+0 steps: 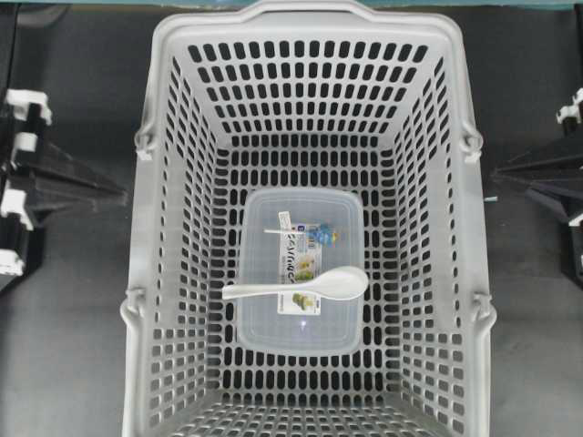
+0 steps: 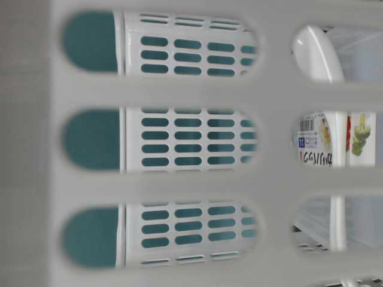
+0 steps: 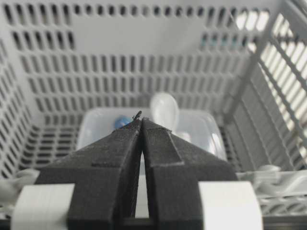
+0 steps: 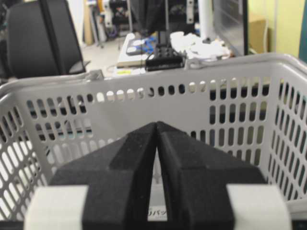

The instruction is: Pick up the chinese spoon from the shopping basket with the left arm.

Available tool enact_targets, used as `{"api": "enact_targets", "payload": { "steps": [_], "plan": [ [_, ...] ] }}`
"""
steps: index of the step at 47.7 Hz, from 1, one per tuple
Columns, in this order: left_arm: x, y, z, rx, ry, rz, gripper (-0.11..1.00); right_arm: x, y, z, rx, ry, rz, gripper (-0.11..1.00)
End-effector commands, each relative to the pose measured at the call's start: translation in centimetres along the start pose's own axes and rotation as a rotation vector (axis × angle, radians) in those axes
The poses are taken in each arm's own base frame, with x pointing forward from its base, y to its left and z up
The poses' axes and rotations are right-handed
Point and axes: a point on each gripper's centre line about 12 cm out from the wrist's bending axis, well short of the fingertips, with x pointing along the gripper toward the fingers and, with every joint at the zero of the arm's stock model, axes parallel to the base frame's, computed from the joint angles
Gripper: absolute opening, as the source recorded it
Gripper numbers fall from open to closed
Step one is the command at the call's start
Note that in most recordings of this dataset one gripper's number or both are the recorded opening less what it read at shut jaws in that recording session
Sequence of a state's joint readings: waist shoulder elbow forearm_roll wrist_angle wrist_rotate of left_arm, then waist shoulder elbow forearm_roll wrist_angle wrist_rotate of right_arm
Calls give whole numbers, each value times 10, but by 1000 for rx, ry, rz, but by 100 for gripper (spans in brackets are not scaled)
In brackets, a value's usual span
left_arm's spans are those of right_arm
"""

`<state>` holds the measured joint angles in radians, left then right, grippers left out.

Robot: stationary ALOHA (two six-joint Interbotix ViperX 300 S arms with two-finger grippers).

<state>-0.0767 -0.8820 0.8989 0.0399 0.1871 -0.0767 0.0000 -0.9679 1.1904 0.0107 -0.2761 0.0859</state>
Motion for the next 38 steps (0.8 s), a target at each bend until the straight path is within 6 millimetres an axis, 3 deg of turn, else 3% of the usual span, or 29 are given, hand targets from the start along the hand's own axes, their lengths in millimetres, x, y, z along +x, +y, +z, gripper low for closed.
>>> {"api": "enact_targets", "payload": {
  "steps": [1, 11, 17, 24, 27, 31, 38],
  "plan": [
    [11, -5, 22, 5, 30, -14, 1, 2, -1, 1, 6, 3, -5, 0],
    [42, -11, 43, 9, 180, -19, 1, 3, -1, -4, 7, 53, -9, 4],
    [63, -13, 43, 12, 287, -13, 1, 3, -1, -4, 7, 53, -9, 16],
    [91, -15, 33, 16, 411, -9, 5, 3, -1, -3, 7, 53, -11, 39],
    [104, -17, 29, 20, 468, -10, 19, 3, -2, -4, 1, 53, -12, 52],
    [121, -22, 21, 20, 534, -14, 44, 3, -2, -3, 0, 45, -11, 61],
    [157, -29, 6, 35, 653, -19, 84, 2, -1, -1, -2, 31, -10, 63]
  ]
}}
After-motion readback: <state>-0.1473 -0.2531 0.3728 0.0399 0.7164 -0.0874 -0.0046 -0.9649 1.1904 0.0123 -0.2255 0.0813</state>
